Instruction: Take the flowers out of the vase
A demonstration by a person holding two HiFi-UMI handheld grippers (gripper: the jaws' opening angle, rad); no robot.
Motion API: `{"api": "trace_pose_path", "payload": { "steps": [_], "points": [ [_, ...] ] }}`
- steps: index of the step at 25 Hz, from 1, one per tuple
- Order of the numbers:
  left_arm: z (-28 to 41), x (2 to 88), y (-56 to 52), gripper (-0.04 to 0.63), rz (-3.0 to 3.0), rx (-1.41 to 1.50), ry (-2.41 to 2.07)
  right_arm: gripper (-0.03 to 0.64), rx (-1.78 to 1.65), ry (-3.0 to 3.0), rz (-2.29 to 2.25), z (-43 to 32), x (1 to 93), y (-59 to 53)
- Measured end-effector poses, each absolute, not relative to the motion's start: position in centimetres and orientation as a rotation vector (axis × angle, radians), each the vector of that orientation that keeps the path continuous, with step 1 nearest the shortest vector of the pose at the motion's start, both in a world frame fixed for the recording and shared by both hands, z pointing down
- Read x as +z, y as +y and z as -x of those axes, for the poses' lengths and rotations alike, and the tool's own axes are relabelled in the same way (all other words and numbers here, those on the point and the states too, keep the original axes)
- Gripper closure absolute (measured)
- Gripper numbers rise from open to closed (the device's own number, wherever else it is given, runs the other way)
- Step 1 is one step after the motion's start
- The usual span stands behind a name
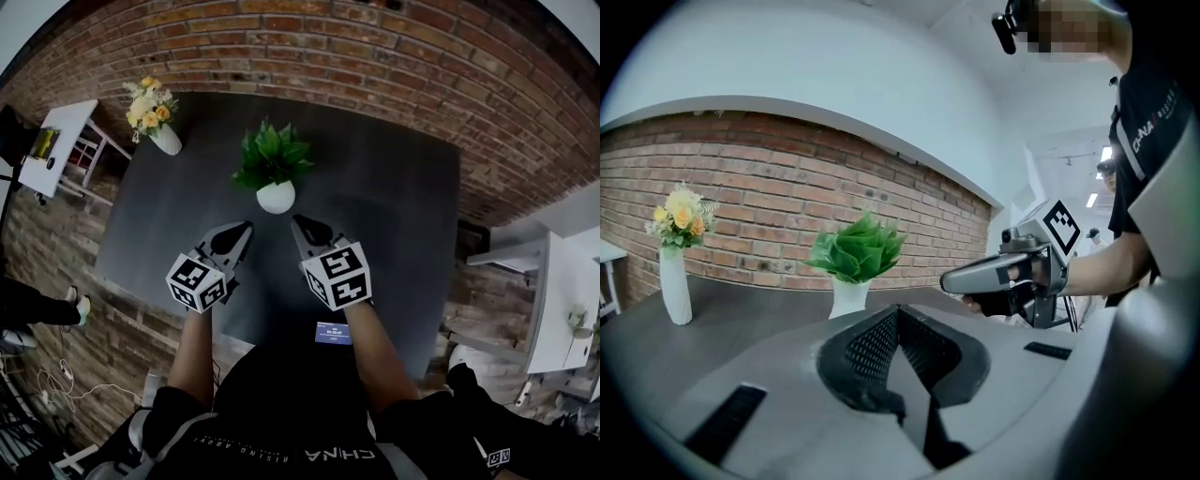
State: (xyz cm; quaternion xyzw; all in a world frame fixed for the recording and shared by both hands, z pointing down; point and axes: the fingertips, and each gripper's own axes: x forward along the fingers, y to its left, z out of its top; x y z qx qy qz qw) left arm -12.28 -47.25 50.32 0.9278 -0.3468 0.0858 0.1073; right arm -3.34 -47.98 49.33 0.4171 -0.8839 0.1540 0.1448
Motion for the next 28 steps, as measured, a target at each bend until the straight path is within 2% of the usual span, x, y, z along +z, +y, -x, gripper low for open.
{"api": "trace_pose_path", "payload": {
  "steps": [7, 9, 11, 12, 14, 15, 17, 18, 20, 28],
  "points": [
    [11.7, 51.0, -49.1, 0.586, -2.731, 0.207, -0.996, 0.601, 0.439, -2.564, -1.163, 3.2, 49.7, -49.3],
    [11.5, 52.3, -50.3, 0.468, -2.713, 0.271, -0.986, 0.600, 0.426, -2.556, -1.149, 3.3, 50.0, -50.1],
    [11.4, 53.4, -51.7, 0.384, -2.702, 0.316, -1.006, 0.597, 0.426, -2.561, -1.133, 3.4, 50.2, -51.1],
    [11.4, 53.8, -52.5, 0.349, -2.698, 0.327, -1.026, 0.535, 0.433, -2.569, -1.119, 3.6, 50.4, -51.6],
    [11.3, 54.5, -54.2, 0.337, -2.691, 0.328, -1.061, 0.458, 0.440, -2.586, -1.094, 3.9, 50.6, -52.8],
    [11.1, 54.8, -55.0, 0.305, -2.691, 0.330, -1.067, 0.418, 0.440, -2.592, -1.087, 4.1, 50.7, -53.4],
    [10.4, 55.7, -56.4, 0.292, -2.707, 0.353, -1.051, 0.359, 0.446, -2.604, -1.077, 4.2, 50.9, -54.6],
    [10.1, 56.0, -57.0, 0.262, -2.720, 0.368, -1.041, 0.338, 0.451, -2.608, -1.070, 4.4, 51.0, -55.2],
    [9.7, 56.2, -58.2, 0.252, -2.742, 0.375, -1.038, 0.318, 0.445, -2.613, -1.041, 4.9, 51.2, -56.3],
    [7.3, 56.3, -61.3, 0.253, -2.808, 0.253, -0.941, 0.316, 0.398, -2.625, -0.944, 7.0, 52.1, -59.3]
  ]
}}
